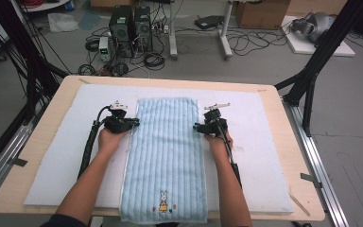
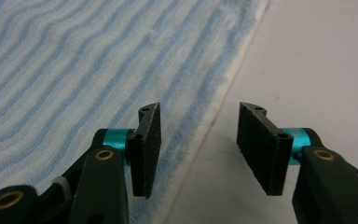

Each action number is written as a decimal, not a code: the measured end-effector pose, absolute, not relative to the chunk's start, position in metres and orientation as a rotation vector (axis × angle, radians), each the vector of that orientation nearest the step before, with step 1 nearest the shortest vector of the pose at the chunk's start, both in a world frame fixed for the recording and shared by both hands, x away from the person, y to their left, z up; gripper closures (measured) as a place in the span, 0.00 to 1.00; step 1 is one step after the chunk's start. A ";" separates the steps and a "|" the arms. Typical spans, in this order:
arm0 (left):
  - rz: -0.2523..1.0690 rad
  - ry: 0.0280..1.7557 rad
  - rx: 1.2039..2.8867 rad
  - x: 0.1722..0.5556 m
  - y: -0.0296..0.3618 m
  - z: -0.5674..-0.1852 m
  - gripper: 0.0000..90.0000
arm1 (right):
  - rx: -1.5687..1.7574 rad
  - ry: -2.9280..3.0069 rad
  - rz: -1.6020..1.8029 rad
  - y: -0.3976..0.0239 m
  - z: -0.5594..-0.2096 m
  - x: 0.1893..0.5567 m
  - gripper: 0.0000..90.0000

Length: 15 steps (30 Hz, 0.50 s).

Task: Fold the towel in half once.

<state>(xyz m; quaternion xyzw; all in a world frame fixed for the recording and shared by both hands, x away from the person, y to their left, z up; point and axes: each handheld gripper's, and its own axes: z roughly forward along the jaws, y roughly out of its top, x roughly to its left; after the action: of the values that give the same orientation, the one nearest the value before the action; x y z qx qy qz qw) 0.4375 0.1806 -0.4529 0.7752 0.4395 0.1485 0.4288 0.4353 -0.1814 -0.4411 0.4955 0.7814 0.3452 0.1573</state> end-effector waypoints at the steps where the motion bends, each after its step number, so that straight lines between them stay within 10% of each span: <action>1: 0.373 1.095 1.936 0.437 0.180 -0.453 0.95 | 1.417 2.236 0.980 -0.179 -0.441 0.436 0.57; 9: 0.376 1.088 1.940 0.437 0.180 -0.453 0.95 | 1.398 2.279 0.905 -0.171 -0.437 0.439 0.94; 15: 0.340 1.123 1.877 0.441 0.184 -0.451 0.96 | 1.424 2.273 0.947 -0.175 -0.437 0.443 0.96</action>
<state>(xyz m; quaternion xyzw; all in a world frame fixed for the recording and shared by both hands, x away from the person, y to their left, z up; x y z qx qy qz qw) 0.4413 0.1837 -0.4513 0.7584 0.4536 0.1373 0.4475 0.4429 -0.1747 -0.4374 0.4949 0.7904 0.3294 0.1479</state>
